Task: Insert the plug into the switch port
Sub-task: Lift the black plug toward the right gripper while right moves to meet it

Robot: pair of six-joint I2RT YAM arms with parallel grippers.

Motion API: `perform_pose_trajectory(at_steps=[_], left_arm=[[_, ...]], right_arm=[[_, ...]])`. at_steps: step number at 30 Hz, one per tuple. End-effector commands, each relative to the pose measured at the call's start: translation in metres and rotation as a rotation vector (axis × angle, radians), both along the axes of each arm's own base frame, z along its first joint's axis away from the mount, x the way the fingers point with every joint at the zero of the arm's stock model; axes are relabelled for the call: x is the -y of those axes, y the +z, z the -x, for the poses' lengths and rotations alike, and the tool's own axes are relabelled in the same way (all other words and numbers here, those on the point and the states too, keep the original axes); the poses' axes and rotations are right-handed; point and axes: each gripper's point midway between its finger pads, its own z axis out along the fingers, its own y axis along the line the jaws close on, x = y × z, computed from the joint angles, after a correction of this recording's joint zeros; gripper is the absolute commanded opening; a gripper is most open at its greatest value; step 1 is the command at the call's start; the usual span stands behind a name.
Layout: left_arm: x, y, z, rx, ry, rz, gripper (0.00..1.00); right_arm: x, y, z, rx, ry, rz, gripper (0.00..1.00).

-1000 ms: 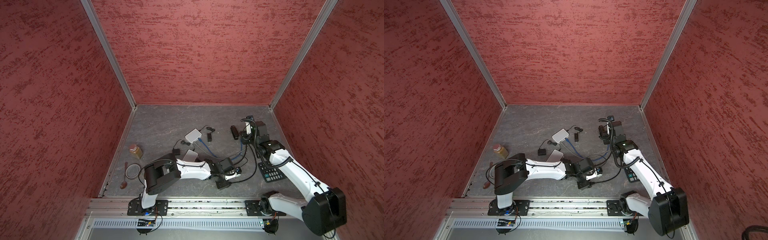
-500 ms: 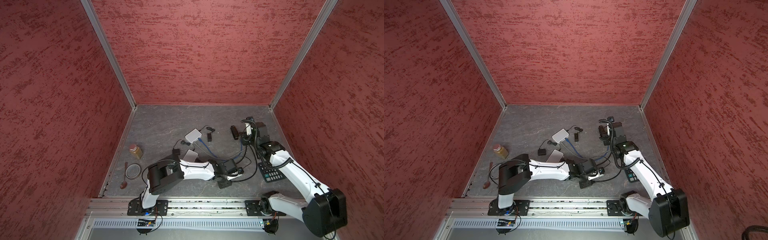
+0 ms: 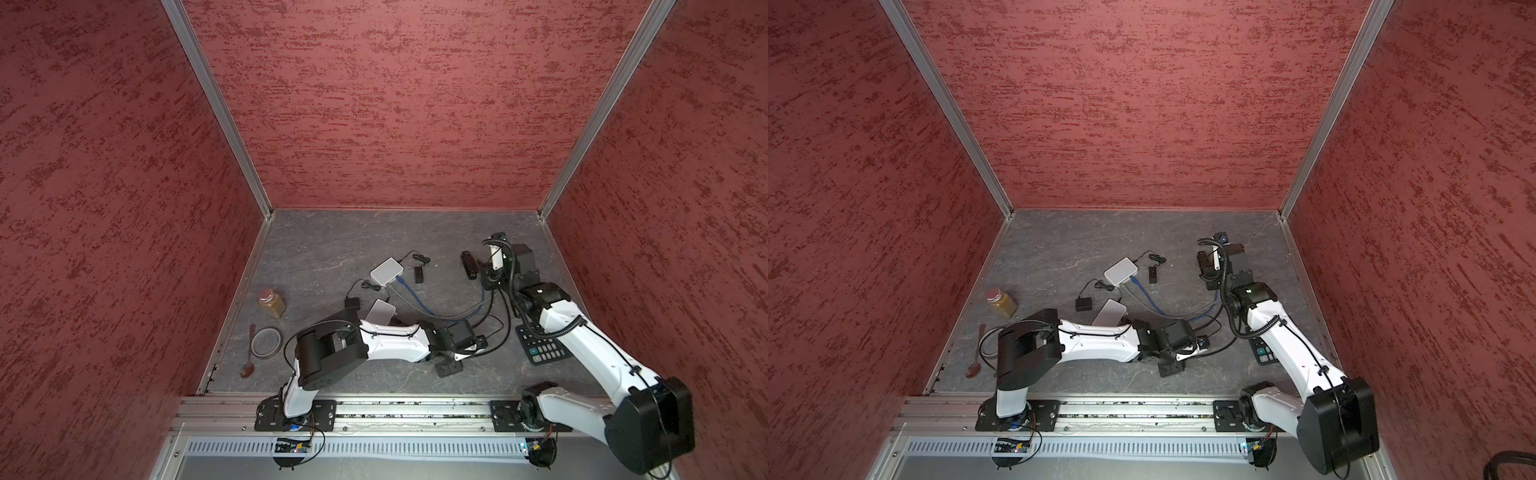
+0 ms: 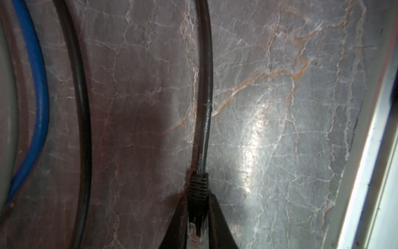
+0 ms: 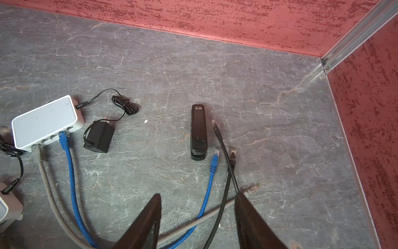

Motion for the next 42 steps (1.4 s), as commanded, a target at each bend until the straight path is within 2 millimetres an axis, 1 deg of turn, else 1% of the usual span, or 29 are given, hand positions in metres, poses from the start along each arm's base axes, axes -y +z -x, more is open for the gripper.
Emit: perform_pose_trajectory(at_steps=[1,5,10,14,17,20,23,27,28,30,32,34,37,42], left_arm=[[-0.039,-0.04,0.003,-0.01,0.015,-0.17,0.14],[-0.041,-0.035,-0.007,0.038,0.04,-0.151,0.09],[-0.051,-0.024,-0.019,0.097,0.068,-0.112,0.08],[-0.061,-0.009,-0.025,0.137,0.082,-0.054,0.09],[-0.067,0.002,-0.027,0.151,0.086,0.007,0.09],[-0.074,0.013,-0.029,0.169,0.092,0.055,0.09],[-0.081,0.023,-0.032,0.184,0.105,0.094,0.09],[-0.091,0.039,-0.036,0.194,0.123,0.16,0.08],[-0.093,0.046,-0.039,0.202,0.132,0.185,0.08],[-0.097,0.055,-0.041,0.199,0.136,0.229,0.08],[-0.1,0.066,-0.043,0.199,0.143,0.274,0.08],[-0.106,0.076,-0.047,0.203,0.155,0.313,0.08],[-0.115,0.086,-0.051,0.213,0.167,0.354,0.09],[-0.125,0.097,-0.053,0.216,0.172,0.395,0.09]], right_arm=[[-0.003,0.009,-0.001,0.037,0.013,-0.037,0.55],[-0.01,0.009,0.0,0.035,0.045,-0.063,0.55],[-0.032,0.011,0.004,0.045,0.151,-0.136,0.55],[-0.052,0.025,0.008,0.106,0.266,-0.227,0.56],[-0.059,0.037,0.009,0.155,0.317,-0.277,0.55],[-0.064,0.036,0.009,0.165,0.372,-0.256,0.55],[-0.071,0.035,0.013,0.187,0.448,-0.233,0.53],[-0.088,0.039,0.031,0.277,0.619,-0.221,0.5],[-0.092,0.039,0.037,0.297,0.662,-0.214,0.49],[-0.1,0.035,0.048,0.298,0.751,-0.197,0.48],[-0.109,0.027,0.061,0.287,0.854,-0.168,0.45],[-0.115,0.022,0.07,0.296,0.917,-0.137,0.45],[-0.126,0.021,0.083,0.328,0.997,-0.115,0.45],[-0.147,0.02,0.102,0.379,1.127,-0.057,0.47]])
